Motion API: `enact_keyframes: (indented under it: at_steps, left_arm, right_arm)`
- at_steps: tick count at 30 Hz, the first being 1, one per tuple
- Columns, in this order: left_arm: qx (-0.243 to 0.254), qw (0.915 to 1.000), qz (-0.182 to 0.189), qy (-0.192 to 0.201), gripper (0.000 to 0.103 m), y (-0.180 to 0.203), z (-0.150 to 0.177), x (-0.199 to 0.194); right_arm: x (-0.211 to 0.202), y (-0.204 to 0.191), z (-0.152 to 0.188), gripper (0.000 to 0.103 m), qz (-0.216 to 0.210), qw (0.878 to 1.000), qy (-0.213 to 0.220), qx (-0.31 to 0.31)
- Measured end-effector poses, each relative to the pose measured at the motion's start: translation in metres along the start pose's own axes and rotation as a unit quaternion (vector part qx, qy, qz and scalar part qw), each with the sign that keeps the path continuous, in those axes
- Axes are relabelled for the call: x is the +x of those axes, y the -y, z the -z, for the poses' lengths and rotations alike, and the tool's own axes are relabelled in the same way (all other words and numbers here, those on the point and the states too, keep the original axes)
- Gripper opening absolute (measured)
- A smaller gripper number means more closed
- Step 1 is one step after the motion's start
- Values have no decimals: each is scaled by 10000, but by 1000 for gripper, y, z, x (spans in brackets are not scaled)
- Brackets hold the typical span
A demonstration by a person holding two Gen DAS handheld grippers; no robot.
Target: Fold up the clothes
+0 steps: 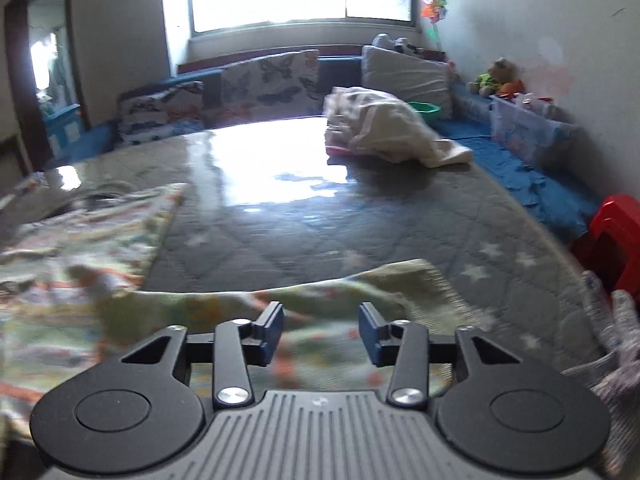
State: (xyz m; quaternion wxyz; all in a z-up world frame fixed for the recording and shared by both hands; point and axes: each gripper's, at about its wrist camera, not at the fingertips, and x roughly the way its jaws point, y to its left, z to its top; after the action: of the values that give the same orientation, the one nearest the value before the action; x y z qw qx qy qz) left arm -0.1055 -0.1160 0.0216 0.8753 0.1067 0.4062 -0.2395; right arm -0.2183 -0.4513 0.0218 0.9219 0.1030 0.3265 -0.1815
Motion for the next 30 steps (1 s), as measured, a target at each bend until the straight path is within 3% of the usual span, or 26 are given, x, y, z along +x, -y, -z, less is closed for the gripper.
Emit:
enact_keyframes:
  at_steps: [5, 15, 20, 30]
  left_arm:
    - [-238, 9994, -121, -212, 103, -3, -1, 3]
    - [-350, 9983, -290, -368, 103, -1, -2, 4]
    - [-397, 9980, -344, -364, 103, 0, -1, 4]
    - [-423, 9977, -370, -387, 103, 1, -2, 4]
  right_arm:
    - [-2, -32, 11, 59, -365, 9992, -168, -90]
    - [2, -55, 23, 99, -417, 9983, -308, -261]
    - [3, -67, 29, 103, -270, 9973, -314, -609]
    - [3, -67, 28, 103, -259, 9970, -365, -632]
